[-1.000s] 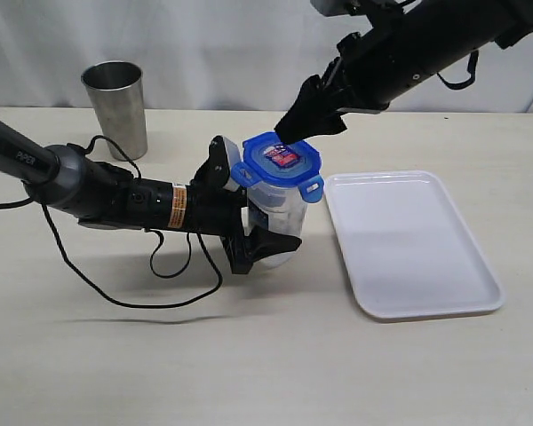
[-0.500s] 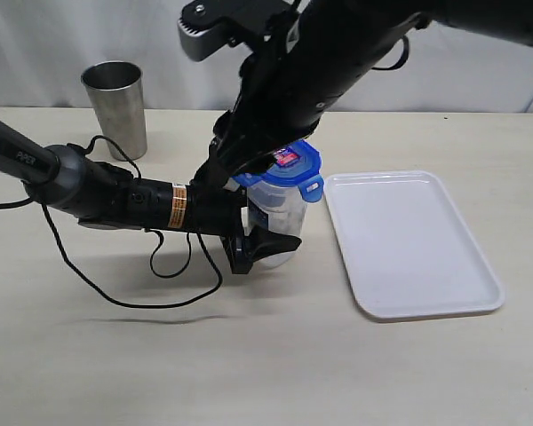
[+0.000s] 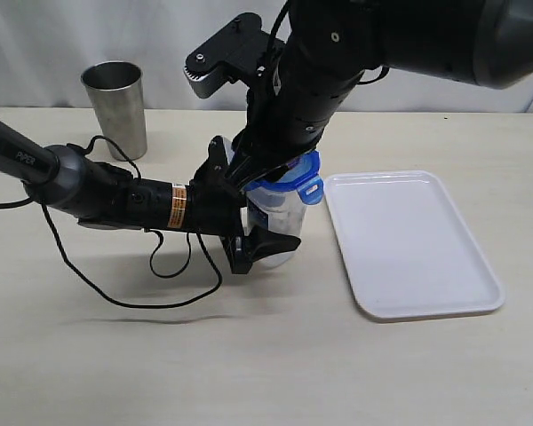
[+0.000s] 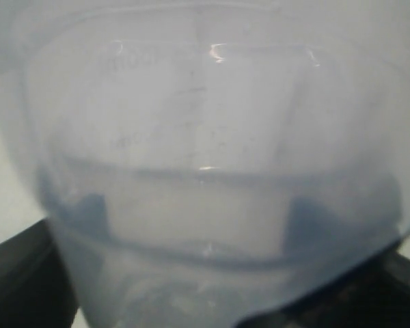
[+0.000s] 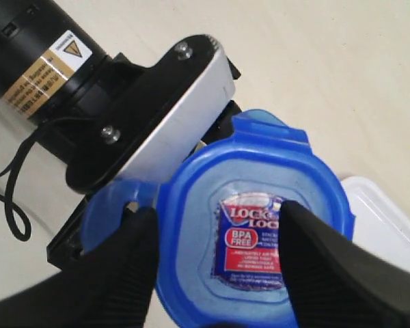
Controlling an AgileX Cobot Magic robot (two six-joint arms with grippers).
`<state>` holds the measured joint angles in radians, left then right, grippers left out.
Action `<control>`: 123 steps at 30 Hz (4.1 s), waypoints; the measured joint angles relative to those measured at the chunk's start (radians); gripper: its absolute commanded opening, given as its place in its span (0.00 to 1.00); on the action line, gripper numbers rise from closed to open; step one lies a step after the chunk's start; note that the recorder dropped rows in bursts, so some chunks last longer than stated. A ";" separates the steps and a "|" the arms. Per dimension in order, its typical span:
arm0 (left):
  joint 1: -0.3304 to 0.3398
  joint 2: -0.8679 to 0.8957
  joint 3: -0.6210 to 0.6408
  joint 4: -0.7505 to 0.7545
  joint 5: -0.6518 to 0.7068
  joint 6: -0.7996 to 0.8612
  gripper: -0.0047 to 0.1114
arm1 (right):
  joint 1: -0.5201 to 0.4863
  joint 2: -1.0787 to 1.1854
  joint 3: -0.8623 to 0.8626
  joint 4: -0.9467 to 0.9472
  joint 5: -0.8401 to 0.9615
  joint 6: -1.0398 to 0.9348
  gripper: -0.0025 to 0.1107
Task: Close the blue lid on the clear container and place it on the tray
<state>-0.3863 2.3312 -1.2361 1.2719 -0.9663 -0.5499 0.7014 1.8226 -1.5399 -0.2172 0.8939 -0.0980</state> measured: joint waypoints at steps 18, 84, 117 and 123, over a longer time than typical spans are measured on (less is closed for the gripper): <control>0.050 0.016 0.000 0.032 -0.076 -0.066 0.04 | -0.031 0.024 -0.010 0.083 0.051 -0.133 0.47; 0.048 0.022 0.000 0.012 -0.098 -0.059 0.40 | -0.013 0.192 -0.231 0.049 0.180 -0.074 0.42; 0.047 0.024 0.000 -0.037 -0.083 -0.074 0.40 | 0.192 0.246 -0.169 -0.462 0.193 0.004 0.30; 0.047 0.024 0.000 -0.022 -0.085 -0.054 0.40 | 0.192 0.233 -0.163 -0.434 0.210 -0.033 0.48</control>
<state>-0.3398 2.3553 -1.2361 1.2499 -1.0514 -0.6035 0.8934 2.0557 -1.7026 -0.6510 1.1035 -0.1306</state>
